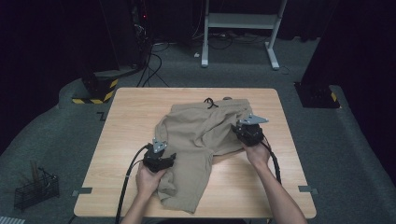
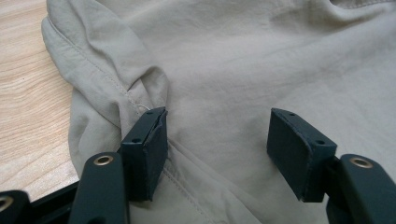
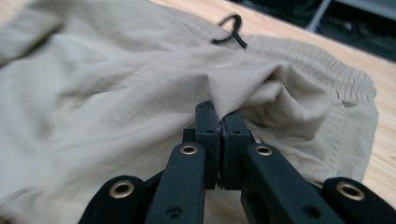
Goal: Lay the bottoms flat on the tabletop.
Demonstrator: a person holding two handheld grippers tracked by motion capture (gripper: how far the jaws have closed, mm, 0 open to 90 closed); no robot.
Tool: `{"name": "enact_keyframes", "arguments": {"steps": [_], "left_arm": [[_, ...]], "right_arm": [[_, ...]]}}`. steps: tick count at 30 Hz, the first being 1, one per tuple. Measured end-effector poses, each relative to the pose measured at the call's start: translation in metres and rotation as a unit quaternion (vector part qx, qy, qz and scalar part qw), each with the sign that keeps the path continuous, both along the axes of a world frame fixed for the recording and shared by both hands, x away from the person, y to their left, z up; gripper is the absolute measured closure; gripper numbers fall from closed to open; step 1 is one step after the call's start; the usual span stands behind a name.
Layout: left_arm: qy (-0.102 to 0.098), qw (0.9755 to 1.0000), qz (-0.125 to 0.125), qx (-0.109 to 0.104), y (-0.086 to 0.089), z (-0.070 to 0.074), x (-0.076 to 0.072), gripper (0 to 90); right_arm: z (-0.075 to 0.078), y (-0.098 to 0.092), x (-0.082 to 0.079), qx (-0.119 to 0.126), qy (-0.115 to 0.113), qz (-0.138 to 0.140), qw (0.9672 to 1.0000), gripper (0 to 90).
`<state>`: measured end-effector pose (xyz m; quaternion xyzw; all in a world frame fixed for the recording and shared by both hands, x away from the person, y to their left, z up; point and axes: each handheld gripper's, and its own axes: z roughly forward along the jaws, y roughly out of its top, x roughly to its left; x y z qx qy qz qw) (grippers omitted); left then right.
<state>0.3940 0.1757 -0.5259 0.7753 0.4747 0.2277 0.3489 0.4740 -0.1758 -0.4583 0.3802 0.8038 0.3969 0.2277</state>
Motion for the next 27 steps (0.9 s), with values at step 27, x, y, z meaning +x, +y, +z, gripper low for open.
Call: {"name": "enact_keyframes", "arguments": {"steps": [27], "left_arm": [[0.0, 1.0, 0.001, 0.0, 0.0, 0.0, 0.0, 38.1]], "right_arm": [[-0.041, -0.029, -0.004, 0.009, 0.101, -0.014, 0.9947, 71.8]]}}
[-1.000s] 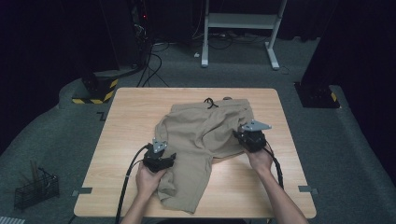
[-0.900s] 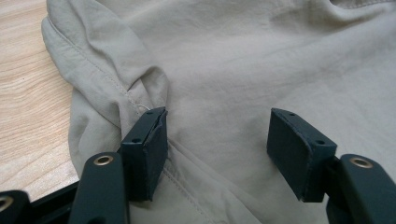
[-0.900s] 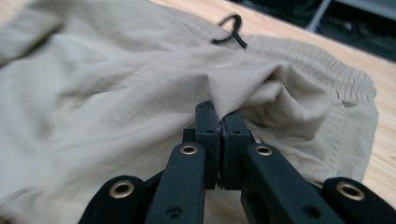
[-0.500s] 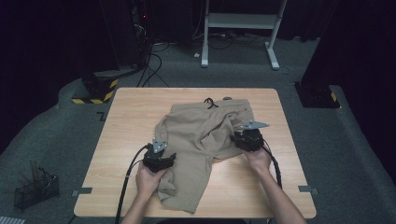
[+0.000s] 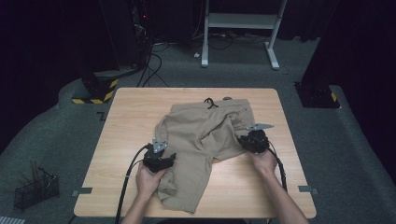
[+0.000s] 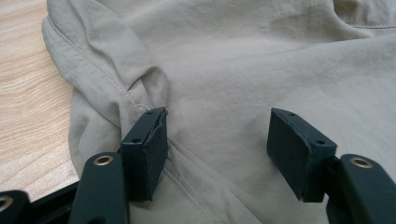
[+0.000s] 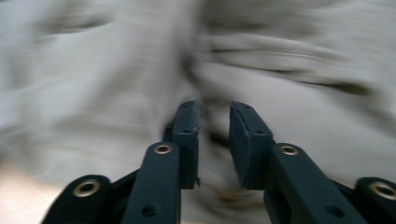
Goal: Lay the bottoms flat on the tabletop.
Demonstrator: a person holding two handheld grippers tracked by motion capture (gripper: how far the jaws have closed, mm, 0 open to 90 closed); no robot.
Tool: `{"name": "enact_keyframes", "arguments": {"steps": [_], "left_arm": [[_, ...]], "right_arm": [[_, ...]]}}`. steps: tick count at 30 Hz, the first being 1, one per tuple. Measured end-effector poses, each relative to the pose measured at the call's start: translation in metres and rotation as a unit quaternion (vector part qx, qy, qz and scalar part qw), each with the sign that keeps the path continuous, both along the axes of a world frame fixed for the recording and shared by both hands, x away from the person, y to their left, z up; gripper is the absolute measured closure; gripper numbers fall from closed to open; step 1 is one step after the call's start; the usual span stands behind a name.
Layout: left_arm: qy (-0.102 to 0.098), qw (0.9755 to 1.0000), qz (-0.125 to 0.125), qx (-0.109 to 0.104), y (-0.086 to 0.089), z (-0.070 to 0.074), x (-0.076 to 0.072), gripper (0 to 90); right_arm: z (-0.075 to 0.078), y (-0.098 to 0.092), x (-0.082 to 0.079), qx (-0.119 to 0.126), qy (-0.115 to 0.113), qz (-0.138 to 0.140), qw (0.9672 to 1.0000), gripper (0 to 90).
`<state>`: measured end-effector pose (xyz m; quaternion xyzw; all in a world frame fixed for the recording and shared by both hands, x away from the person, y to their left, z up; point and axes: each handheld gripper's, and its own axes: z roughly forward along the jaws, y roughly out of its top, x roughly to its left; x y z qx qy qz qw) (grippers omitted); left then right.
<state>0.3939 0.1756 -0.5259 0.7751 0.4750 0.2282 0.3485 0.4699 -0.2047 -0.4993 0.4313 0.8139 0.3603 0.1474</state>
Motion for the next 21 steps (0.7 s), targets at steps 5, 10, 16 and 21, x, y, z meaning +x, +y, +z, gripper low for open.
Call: {"name": "enact_keyframes", "arguments": {"steps": [5, 10, 16, 21], "left_arm": [[0.0, 1.0, 0.0, 0.0, 0.0, 0.0, 0.0, 38.1], [0.0, 1.0, 0.001, 0.0, 0.0, 0.0, 0.0, 38.1], [0.0, 1.0, 0.001, 0.0, 0.0, 0.0, 0.0, 38.1], [0.0, 1.0, 0.001, 0.0, 0.0, 0.0, 0.0, 38.1]], "right_arm": [[0.003, 0.032, -0.018, 0.006, 0.003, 0.066, 0.9978, 65.6], [0.002, 0.045, -0.02, -0.009, -0.022, 0.064, 0.9977, 59.8], [0.018, 0.015, -0.029, 0.019, -0.063, 0.014, 0.9977, 59.2], [0.014, 0.005, -0.019, 0.012, -0.059, -0.006, 0.9981, 56.3]]}}
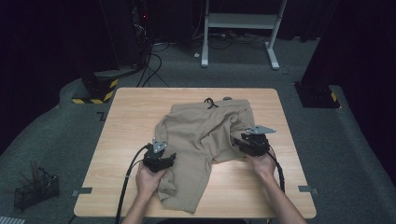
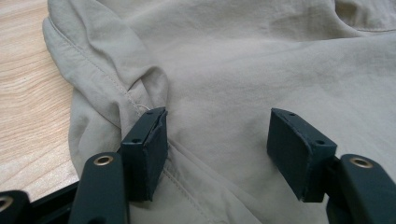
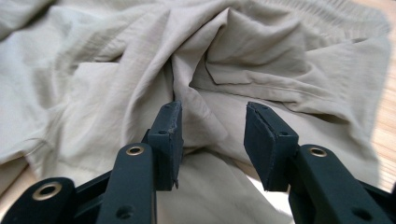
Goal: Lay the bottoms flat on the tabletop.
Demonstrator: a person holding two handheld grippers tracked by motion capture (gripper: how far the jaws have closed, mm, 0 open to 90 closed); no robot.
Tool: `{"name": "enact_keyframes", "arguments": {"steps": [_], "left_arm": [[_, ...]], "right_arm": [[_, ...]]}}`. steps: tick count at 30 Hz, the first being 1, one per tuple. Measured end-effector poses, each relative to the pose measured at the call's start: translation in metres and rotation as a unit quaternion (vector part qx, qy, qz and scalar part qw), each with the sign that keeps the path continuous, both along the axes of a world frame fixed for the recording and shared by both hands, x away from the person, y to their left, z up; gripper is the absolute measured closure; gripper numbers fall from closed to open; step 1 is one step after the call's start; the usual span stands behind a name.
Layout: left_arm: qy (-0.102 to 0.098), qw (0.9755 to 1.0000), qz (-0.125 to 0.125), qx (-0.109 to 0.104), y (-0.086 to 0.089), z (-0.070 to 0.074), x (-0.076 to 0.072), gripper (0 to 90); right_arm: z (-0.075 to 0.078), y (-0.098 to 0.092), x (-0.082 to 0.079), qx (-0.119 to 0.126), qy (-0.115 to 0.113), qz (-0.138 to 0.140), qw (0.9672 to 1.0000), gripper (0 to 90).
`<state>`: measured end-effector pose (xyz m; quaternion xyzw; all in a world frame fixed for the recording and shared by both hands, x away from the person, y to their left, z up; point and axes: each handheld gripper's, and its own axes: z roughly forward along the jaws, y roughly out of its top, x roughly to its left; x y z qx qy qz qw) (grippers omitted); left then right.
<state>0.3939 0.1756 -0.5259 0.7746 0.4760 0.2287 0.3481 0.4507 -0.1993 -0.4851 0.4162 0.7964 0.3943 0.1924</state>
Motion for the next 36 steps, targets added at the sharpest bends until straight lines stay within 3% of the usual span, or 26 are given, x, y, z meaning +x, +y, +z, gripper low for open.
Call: {"name": "enact_keyframes", "arguments": {"steps": [2, 4, 6, 8, 12, 19, 24, 26, 29, 32, 34, 36], "left_arm": [[0.0, 1.0, 0.0, 0.0, 0.0, 0.0, 0.0, 38.1], [0.0, 1.0, 0.0, 0.0, 0.0, 0.0, 0.0, 38.1], [0.0, 1.0, 0.0, 0.0, 0.0, 0.0, 0.0, 38.1], [0.0, 1.0, 0.0, 0.0, 0.0, 0.0, 0.0, 38.1], [0.0, 1.0, 0.0, 0.0, 0.0, 0.0, 0.0, 38.1], [0.0, 1.0, 0.001, 0.0, 0.0, 0.0, 0.0, 38.1], [0.0, 1.0, 0.001, 0.0, 0.0, 0.0, 0.0, 38.1], [0.0, 1.0, 0.001, 0.0, 0.0, 0.0, 0.0, 38.1], [0.0, 1.0, 0.001, 0.0, 0.0, 0.0, 0.0, 38.1], [0.0, 1.0, 0.001, 0.0, 0.0, 0.0, 0.0, 38.1], [0.0, 1.0, 0.001, 0.0, 0.0, 0.0, 0.0, 38.1], [-0.001, 1.0, 0.002, 0.0, 0.0, 0.0, 0.0, 38.1]], "right_arm": [[-0.006, 0.006, 0.008, -0.001, 0.009, 0.004, 0.9999, 56.8], [-0.011, 0.014, 0.015, -0.003, 0.023, 0.018, 0.9996, 69.4], [-0.013, 0.019, 0.014, -0.008, 0.022, 0.032, 0.9992, 84.4], [-0.009, 0.019, 0.008, -0.009, 0.013, 0.04, 0.9991, 86.9], [0.005, 0.003, -0.014, -0.033, 0.0, 0.035, 0.9988, 87.2], [0.026, -0.042, -0.051, -0.029, 0.001, 0.0, 0.9996, 87.2], [0.015, -0.065, -0.084, -0.041, 0.018, -0.025, 0.9987, 87.1], [0.01, -0.075, -0.093, -0.043, 0.021, -0.047, 0.9978, 86.8], [0.008, -0.092, -0.097, -0.025, 0.026, -0.075, 0.9966, 86.6], [0.007, -0.091, -0.097, -0.036, 0.036, -0.059, 0.9969, 80.3], [0.009, -0.086, -0.098, -0.04, 0.012, -0.062, 0.9972, 71.2], [0.014, -0.08, -0.1, -0.023, -0.013, -0.06, 0.9978, 68.1]]}}
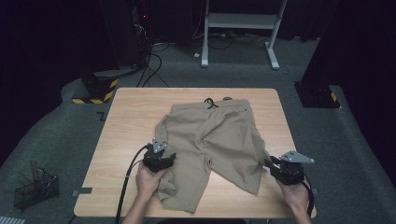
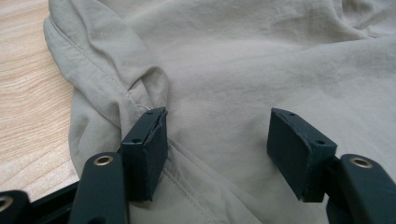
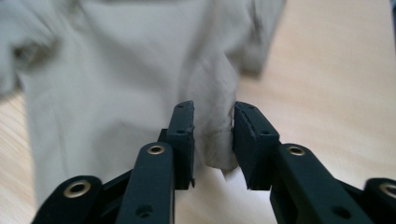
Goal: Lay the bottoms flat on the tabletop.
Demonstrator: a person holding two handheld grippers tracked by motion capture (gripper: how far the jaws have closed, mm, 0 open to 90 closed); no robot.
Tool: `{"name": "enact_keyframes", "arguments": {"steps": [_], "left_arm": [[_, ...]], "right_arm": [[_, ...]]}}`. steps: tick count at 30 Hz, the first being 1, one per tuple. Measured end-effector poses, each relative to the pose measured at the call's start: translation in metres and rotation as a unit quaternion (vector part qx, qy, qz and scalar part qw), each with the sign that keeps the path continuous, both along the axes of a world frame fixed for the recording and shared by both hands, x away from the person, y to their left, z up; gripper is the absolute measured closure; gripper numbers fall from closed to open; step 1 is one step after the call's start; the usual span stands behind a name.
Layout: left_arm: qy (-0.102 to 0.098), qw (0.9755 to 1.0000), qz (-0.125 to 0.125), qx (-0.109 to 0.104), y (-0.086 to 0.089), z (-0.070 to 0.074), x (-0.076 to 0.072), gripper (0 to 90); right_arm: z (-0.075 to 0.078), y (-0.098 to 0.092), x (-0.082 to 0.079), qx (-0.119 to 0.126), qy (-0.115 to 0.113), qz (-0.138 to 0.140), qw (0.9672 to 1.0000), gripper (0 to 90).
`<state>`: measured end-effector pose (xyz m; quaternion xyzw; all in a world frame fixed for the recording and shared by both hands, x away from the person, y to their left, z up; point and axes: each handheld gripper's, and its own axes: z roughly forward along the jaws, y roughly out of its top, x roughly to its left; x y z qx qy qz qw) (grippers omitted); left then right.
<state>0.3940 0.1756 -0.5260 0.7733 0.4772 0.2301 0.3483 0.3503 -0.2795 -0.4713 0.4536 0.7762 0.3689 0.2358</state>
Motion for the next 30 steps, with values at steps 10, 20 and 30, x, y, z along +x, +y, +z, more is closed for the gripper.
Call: {"name": "enact_keyframes", "arguments": {"steps": [10, 20, 30], "left_arm": [[0.0, 1.0, 0.0, -0.001, 0.0, 0.0, 0.0, 38.1], [-0.001, 0.9997, 0.024, 0.001, -0.002, 0.0, 0.014, 41.4], [0.0, 0.9984, 0.057, 0.001, 0.002, 0.0, 0.049, 41.2]], "right_arm": [[-0.016, 0.058, 0.012, -0.032, 0.004, 0.089, 0.9955, 65.9], [-0.044, 0.084, 0.058, -0.052, 0.05, 0.078, 0.9943, 71.4], [-0.043, 0.106, 0.104, -0.047, 0.062, 0.065, 0.9949, 78.6]]}}
